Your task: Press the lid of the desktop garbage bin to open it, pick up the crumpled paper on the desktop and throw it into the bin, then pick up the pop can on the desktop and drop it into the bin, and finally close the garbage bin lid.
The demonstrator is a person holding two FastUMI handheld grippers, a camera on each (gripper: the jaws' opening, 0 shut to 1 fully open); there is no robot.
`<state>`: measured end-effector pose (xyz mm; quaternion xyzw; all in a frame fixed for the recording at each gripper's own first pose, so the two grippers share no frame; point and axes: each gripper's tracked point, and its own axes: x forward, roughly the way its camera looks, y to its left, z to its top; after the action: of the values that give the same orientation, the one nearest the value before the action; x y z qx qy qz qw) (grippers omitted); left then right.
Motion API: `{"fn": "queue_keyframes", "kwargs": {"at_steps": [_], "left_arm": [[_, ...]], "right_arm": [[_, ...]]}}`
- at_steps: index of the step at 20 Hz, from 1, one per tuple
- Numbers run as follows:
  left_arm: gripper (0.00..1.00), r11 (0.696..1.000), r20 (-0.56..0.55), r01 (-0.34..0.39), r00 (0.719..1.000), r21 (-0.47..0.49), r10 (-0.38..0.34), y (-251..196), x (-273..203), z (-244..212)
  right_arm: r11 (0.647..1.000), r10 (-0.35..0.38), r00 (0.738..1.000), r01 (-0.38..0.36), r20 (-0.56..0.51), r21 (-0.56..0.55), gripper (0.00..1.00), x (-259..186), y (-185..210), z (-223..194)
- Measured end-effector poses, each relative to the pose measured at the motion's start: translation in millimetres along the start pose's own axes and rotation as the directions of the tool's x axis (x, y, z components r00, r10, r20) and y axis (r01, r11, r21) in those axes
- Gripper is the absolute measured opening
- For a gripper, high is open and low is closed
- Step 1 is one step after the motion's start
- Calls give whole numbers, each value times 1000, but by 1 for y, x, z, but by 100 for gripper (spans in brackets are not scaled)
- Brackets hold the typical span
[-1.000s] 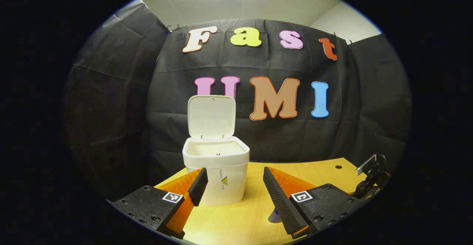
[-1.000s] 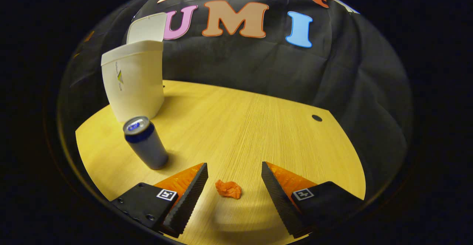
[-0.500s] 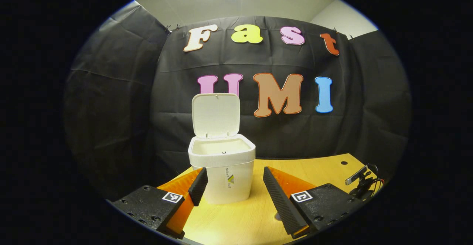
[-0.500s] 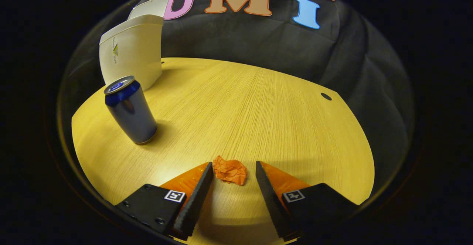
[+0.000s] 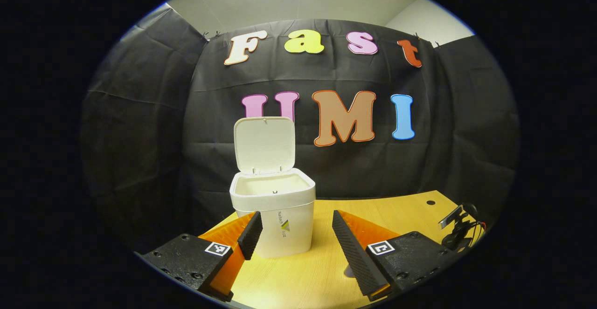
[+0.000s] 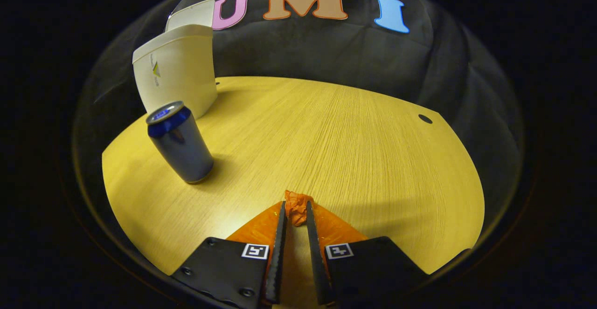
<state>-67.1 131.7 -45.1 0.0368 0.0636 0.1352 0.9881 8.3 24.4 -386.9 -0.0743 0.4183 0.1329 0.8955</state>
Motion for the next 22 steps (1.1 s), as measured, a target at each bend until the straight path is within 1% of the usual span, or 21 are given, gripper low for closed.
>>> {"fn": "queue_keyframes", "kwargs": {"at_steps": [2, 4, 6, 8, 10, 13, 14, 15, 17, 19, 22], "left_arm": [[90, 1000, 1, 11, 1000, -5, -11, -2, 2, -1], [92, 1000, -4, 26, 1000, -12, -26, -5, 2, -4], [90, 999, -1, 40, 999, -15, -40, -7, 3, -3], [92, 999, 3, 49, 999, -18, -49, -6, 1, -3], [90, 998, 5, 52, 999, -24, -52, -3, 2, -3], [90, 998, 3, 45, 999, -41, -45, 8, 1, -5], [91, 998, 1, 41, 999, -46, -41, 12, 1, -6], [91, 998, 1, 37, 999, -52, -37, 17, 1, -7], [91, 998, -3, 27, 1000, -62, -28, 27, 1, -9], [91, 998, -8, 16, 1000, -65, -17, 38, 2, -12], [91, 997, -15, 3, 1000, -76, -4, 56, 1, -17]], "right_arm": [[1000, 26, 996, -26, 83, 6, 30, -19, 9, 35], [999, 47, 983, -47, 179, -7, 30, -37, 21, 79], [997, 71, 963, -67, 260, -22, 30, -58, 35, 118], [995, 102, 937, -92, 334, -45, 30, -79, 50, 154], [991, 128, 910, -105, 394, -78, 29, -99, 66, 187], [984, 174, 870, -134, 462, -119, 29, -122, 90, 230], [981, 191, 854, -146, 485, -128, 31, -127, 99, 244], [978, 207, 840, -160, 501, -137, 29, -132, 106, 257], [971, 235, 815, -179, 529, -156, 31, -142, 123, 283], [964, 263, 788, -189, 556, -187, 29, -147, 143, 311], [948, 314, 751, -214, 581, -236, 31, -146, 179, 345]]}}
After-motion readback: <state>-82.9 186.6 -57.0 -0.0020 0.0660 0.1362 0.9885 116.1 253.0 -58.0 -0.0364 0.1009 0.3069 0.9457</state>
